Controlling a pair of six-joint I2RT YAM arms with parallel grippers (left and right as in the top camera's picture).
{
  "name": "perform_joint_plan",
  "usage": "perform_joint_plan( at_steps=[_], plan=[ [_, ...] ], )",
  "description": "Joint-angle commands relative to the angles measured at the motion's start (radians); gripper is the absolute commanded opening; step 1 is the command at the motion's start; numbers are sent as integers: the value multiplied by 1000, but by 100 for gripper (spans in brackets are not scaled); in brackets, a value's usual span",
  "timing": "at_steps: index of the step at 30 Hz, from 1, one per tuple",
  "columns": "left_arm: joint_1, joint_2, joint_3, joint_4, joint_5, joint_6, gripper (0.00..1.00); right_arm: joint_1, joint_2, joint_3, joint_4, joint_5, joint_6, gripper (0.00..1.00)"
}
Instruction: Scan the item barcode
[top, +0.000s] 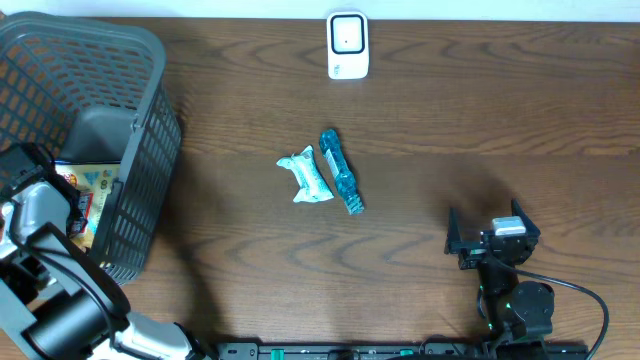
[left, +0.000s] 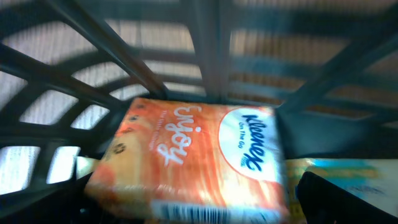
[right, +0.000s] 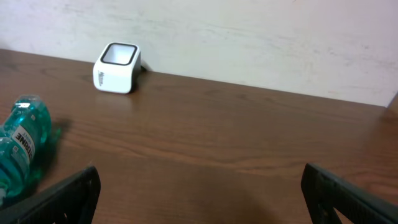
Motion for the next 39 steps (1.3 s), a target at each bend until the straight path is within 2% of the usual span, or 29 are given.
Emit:
perform_joint_plan(
  at_steps=[1, 6, 8, 11, 18, 23, 27, 31, 34, 39],
  plan=[
    [5, 35, -6, 1, -24, -13, 98, 2, -2, -2, -3, 6, -10, 99],
    [5, 32, -6, 0, -24, -11, 78, 2, -2, -2, -3, 6, -10, 99],
    [5, 26, -6, 0, -24, 7, 67, 2, -2, -2, -3, 6, -10, 99],
    [5, 6, -6, -1, -24, 12, 56, 2, -2, -2, -3, 6, -10, 99],
    [5, -134, -6, -11, -23, 25, 51, 2, -2, -2, -3, 6, -10, 99],
    [5, -283, -6, -32, 16, 25, 51, 2, -2, -2, -3, 6, -10, 99],
    [4, -421, -6, -48, 227, 25, 51, 2, -2, -2, -3, 6, -10, 99],
    [-3, -571, -6, -34, 585, 25, 51, 2, -2, -2, -3, 6, -10, 99],
    [-26, -672, -6, -3, 775, 25, 51, 2, -2, -2, -3, 6, -10, 99],
    [-144, -846, -6, 20, 926, 43, 51, 2, -2, -2, -3, 6, -10, 99]
  ],
)
